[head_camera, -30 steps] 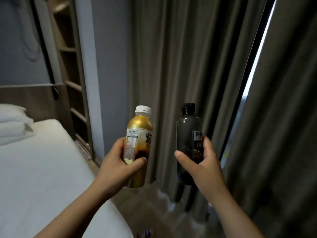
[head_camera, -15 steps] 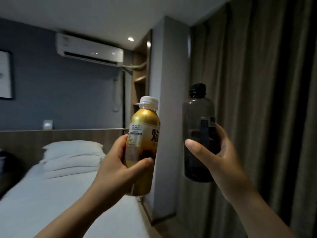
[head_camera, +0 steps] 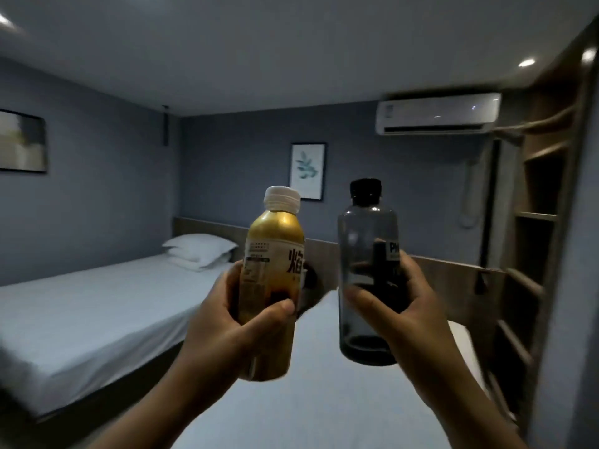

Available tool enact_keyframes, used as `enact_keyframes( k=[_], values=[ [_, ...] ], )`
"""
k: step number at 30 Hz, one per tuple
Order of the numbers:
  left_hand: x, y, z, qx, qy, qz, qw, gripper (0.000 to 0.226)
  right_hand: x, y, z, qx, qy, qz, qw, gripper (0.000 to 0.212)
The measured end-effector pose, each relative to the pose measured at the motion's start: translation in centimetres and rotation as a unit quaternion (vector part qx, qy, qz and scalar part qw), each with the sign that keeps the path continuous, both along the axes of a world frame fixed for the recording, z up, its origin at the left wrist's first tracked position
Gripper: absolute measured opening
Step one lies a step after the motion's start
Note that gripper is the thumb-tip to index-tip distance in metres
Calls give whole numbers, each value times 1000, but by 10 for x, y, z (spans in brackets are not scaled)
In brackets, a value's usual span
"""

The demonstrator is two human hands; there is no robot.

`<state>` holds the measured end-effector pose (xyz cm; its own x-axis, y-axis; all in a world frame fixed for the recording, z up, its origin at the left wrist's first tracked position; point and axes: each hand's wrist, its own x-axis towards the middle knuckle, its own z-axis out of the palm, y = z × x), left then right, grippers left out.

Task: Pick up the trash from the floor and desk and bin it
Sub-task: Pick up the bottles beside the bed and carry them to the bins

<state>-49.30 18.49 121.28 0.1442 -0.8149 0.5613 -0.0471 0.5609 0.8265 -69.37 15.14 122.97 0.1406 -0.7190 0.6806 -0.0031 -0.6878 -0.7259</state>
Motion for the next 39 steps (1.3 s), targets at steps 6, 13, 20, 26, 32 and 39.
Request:
enact_keyframes(
  k=[6,13,20,26,32,39],
  values=[
    [104,62,-3,5,-5,172,985,63,126,5,1,2,2,159,987,61],
    [236,142,0,-2,-6,301,954,50,289,46,7,-21,0,309,951,67],
    [362,227,-4,8,-21,407,913,55,449,101,-4,-30,-6,406,913,58],
    [447,269,-13,23,-3,452,892,59,554,128,-15,-14,-1,450,893,50],
    [512,270,-23,25,2,489,872,55,638,121,-25,3,14,489,872,52],
    [591,233,-30,32,-5,530,847,58,738,77,-34,5,6,530,848,58]
  ],
)
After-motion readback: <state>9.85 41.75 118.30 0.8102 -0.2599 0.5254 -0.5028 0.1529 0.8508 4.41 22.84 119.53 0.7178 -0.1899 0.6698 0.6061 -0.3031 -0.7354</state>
